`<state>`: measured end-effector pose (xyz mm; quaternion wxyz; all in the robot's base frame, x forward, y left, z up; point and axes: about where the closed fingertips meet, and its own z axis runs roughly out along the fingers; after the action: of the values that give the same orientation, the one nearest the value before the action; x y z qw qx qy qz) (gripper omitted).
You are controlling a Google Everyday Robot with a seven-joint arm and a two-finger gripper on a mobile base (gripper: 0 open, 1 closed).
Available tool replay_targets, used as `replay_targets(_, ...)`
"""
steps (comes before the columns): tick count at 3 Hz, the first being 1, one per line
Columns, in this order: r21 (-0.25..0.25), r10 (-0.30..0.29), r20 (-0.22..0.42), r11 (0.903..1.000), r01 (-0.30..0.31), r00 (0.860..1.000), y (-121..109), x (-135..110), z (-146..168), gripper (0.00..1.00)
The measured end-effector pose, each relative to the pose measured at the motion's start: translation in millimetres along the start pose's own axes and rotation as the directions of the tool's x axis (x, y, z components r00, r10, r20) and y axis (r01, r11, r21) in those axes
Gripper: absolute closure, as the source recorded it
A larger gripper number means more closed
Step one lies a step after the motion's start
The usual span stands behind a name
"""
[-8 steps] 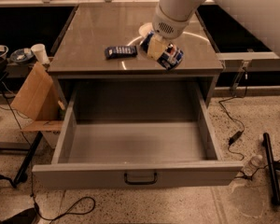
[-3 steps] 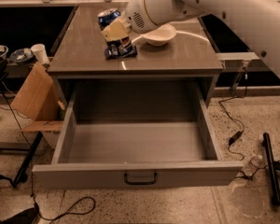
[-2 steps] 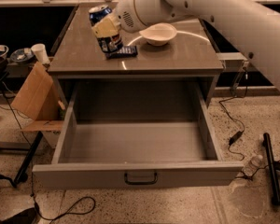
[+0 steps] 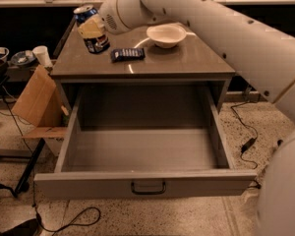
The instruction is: Pick pepsi can from top drawer and place on counter
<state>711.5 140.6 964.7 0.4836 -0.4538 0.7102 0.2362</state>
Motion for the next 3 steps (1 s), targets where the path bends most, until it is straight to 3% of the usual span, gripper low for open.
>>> replay_targets(1,-0.017,0.004,-0.01,0.9999,-0.004,1.0,4.7,1.3,31.0,1.0)
replay_targets(3,-0.063,0.12,0.044,0.9911,-0.117,0.992,9.4,12.9,76.5,1.0)
